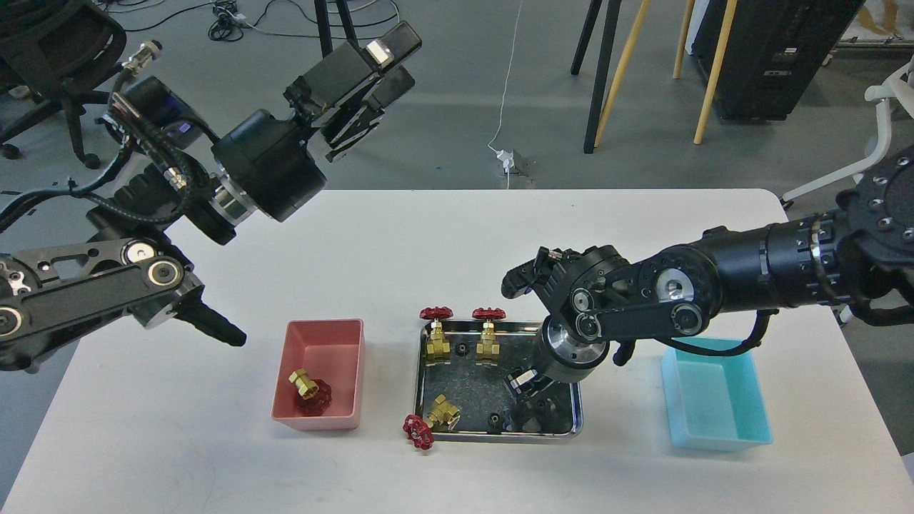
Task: Place valve in pink box and gear in blue box
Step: 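Lower the right gripper onto a dark gear on the tray and grasp it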
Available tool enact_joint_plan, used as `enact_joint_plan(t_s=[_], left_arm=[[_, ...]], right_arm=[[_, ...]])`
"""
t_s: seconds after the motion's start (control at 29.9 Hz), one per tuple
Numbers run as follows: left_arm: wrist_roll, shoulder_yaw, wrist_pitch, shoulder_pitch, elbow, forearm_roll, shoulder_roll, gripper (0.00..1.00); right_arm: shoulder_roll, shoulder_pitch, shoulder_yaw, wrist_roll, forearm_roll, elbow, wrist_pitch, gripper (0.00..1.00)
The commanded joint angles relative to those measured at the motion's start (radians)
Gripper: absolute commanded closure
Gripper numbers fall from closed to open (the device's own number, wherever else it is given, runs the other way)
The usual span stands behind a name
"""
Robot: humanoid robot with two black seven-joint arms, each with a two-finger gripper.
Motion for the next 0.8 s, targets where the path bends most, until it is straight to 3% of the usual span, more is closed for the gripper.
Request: enact_joint_plan(t_s=[0.0,0.77], left_arm=[[0.000,-0.001,0.000,0.010,0.000,0.002,-0.002,0.13],[0.000,0.000,0.002,0.050,0.005,0.007,-0.020,0.13]], right_arm=[[0.000,-0.009,-0.006,-0.003,-0.001,0.002,0.000,0.45],[0.037,-0.098,-0.004,-0.003,-0.007,-0.077,0.000,0.45]])
